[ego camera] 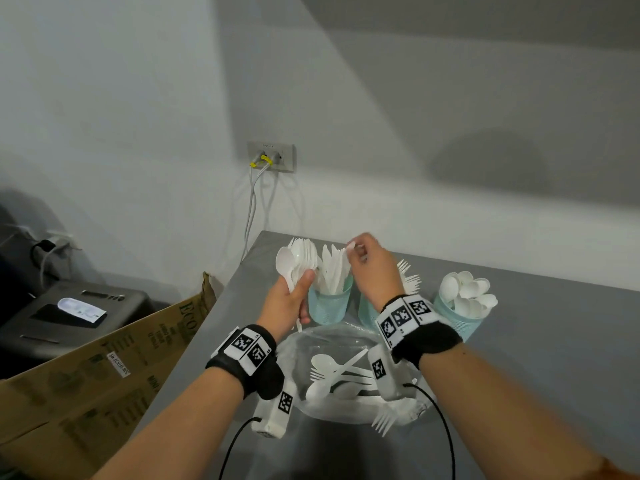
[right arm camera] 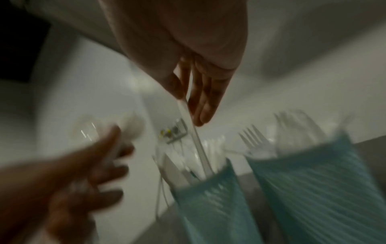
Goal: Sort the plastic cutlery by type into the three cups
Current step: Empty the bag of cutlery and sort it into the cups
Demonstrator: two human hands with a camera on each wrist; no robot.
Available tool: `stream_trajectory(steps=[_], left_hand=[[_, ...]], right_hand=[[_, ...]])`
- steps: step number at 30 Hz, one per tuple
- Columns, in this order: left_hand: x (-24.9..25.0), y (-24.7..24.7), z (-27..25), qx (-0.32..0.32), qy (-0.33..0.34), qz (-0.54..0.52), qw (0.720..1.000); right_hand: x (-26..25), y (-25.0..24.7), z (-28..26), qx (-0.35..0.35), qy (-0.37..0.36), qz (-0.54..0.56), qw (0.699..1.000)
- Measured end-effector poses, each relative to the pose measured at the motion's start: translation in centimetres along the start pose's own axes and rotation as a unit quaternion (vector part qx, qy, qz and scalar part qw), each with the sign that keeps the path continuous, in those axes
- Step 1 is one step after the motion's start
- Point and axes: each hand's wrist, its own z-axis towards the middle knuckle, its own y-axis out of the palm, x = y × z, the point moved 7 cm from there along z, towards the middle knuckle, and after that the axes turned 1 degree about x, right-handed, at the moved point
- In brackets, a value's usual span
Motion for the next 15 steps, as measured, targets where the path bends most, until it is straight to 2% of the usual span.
stream_trajectory(steps=[2, 4, 5, 7, 9, 13, 15], left_hand=[[-0.3, 0.2, -0.1, -0.009, 0.006, 0.007, 1.000], [-0.4, 0.3, -0.1, -0.014, 0.015, 0.021, 1.000], [-0.3, 0.3, -0.1, -0.014, 0.023, 0.034, 0.999], [0.1, 0.6, -0.3, -0.015, 0.042, 0.057, 0.997], [0.6, 1.1, -0.4, -0.020, 0.058, 0.052, 0.997], [1.3, 2.2, -0.7, -0.041, 0.068, 0.052, 0.995], [1.4, 2.6, -0.9, -0.050, 0.066, 0.059, 0.995]], right_hand=[[1.5, 1.7, -0.5, -0.064, 0.007, -0.092, 0.994], [1.4, 1.9, -1.0, -0.075, -0.003, -0.105, 0.992], [0.8, 1.6, -1.2, -0.061, -0.013, -0.083, 0.995], [-0.7, 1.0, -2.0, -0.035, -0.019, 0.034, 0.999], [-2.0, 1.0, -3.0, -0.048, -0.012, 0.152, 0.987], [-2.8, 0.9, -3.7, -0.073, -0.025, 0.150, 0.986], [-2.3, 0.8, -3.7, -0.079, -0.009, 0.162, 0.984]])
